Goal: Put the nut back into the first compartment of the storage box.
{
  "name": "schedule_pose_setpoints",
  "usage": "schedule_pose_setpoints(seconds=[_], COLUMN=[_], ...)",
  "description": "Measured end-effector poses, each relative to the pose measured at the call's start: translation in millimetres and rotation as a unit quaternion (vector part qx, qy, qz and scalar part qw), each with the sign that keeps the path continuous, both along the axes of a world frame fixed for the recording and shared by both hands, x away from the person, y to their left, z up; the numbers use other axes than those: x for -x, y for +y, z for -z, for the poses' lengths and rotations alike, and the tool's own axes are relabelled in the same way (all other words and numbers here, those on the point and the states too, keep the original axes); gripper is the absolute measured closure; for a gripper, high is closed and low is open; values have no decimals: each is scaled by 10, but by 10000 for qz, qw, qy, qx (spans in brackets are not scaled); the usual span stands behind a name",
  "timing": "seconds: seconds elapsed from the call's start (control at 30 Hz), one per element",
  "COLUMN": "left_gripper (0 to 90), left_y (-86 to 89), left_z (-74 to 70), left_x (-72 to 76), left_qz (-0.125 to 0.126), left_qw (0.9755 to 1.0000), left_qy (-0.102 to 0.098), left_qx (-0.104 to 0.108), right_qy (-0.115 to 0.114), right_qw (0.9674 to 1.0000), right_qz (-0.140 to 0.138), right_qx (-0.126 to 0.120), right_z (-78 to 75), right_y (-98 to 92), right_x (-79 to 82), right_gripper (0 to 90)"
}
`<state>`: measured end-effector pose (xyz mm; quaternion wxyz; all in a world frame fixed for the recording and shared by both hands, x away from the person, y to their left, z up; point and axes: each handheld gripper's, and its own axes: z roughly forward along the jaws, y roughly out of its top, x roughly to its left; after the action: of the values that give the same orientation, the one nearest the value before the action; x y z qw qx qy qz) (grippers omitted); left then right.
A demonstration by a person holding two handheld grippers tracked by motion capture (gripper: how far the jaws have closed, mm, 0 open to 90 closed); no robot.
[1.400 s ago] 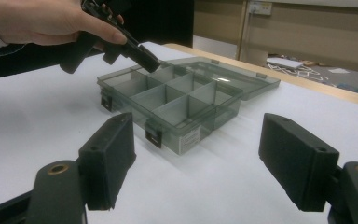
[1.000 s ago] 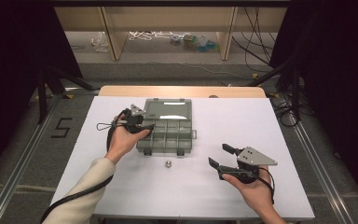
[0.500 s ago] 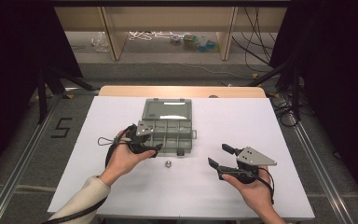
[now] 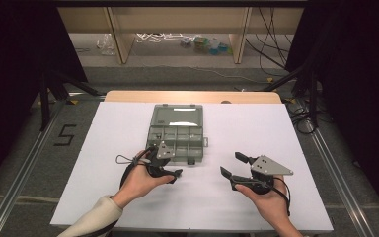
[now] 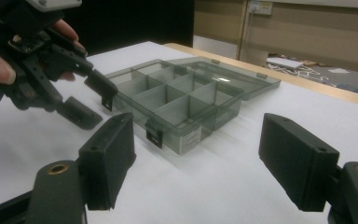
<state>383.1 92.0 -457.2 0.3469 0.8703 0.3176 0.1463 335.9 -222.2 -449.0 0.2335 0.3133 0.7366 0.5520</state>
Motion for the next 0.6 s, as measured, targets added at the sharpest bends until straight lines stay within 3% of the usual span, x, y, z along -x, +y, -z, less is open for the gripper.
schedule_pose_setpoints(seconds=[0.3, 0.6], left_gripper=[387, 417], left_y=[-131, -171], left_z=[136, 230], left_x=[22, 10], left_qz=[223, 249], left_qw=[9995, 9990], left_qy=[195, 294], left_qx=[-120, -205], right_qy=[5, -44], right_qw=[10000, 10000], right_qz=[-46, -23], right_qx=[0, -60], right_z=[0, 6], right_y=[-1, 3], right_x=[-2, -8], right_gripper=[275, 275])
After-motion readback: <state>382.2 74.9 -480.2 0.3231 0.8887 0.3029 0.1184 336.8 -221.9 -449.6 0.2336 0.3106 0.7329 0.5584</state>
